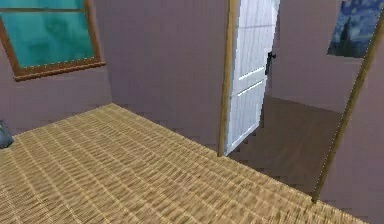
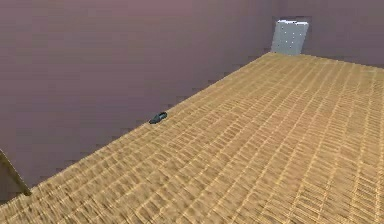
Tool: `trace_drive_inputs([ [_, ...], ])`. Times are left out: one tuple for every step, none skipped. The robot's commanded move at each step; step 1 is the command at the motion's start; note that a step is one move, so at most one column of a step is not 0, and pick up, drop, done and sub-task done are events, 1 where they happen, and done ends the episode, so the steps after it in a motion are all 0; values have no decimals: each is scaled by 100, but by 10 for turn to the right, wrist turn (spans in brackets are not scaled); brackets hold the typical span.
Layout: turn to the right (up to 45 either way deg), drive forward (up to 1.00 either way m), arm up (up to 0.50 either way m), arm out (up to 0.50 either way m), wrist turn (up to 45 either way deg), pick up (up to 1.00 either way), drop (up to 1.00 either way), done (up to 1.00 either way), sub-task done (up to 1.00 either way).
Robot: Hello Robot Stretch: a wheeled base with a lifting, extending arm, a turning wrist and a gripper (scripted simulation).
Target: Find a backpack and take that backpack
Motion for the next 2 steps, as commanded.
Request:
trace_drive_inputs([
  [-450,0,0,0,0,0,0,0,0],
  [-30,0,0,0,0,0,0,0,0],
])
